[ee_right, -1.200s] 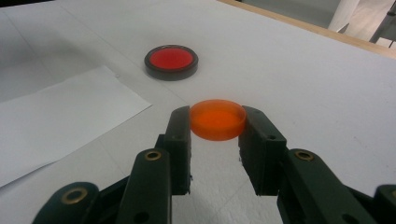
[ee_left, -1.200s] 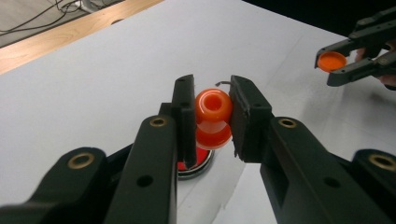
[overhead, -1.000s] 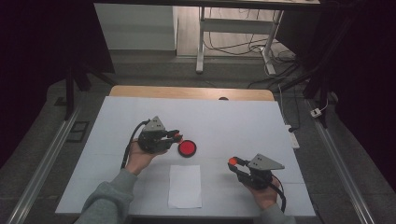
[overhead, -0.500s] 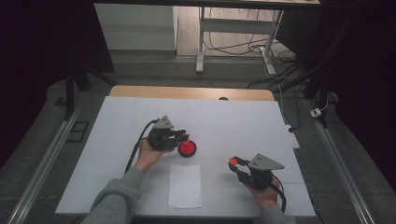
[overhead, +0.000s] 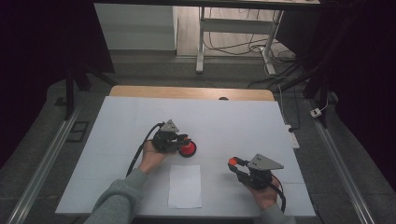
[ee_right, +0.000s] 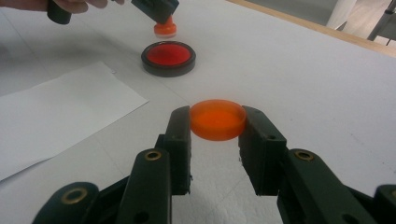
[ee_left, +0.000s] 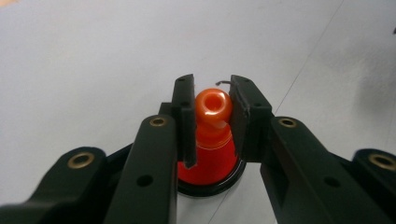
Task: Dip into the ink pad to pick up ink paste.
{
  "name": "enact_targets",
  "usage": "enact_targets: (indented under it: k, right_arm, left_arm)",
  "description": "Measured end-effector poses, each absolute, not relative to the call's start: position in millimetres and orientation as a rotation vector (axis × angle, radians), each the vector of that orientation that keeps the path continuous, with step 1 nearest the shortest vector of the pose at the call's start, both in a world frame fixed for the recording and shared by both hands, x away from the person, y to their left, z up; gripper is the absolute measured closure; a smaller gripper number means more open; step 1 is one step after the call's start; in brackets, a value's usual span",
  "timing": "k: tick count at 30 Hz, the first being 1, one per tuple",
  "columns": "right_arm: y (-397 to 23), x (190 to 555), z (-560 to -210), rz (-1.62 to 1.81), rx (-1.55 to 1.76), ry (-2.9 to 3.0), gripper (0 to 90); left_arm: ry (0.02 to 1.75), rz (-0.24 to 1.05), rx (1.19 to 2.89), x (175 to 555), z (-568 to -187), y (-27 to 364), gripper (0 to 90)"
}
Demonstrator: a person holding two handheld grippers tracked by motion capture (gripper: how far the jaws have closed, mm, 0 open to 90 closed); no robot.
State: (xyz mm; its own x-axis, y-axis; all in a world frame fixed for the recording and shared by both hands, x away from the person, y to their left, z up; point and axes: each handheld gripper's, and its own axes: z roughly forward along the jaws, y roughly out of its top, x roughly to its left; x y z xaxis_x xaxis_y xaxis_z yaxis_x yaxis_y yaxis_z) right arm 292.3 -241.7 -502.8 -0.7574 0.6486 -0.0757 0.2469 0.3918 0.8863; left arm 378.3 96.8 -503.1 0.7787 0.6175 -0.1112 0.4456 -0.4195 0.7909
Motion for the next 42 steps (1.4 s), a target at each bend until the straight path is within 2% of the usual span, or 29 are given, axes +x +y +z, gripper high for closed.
enact_targets:
  k: [42]
  right_arm:
    - [-239.3,292.1,-505.8,1.313,0.767,2.262,64.5]
  left_arm:
    - [0.792,0.285,2.14,378.2,-522.0,87.5,72.7]
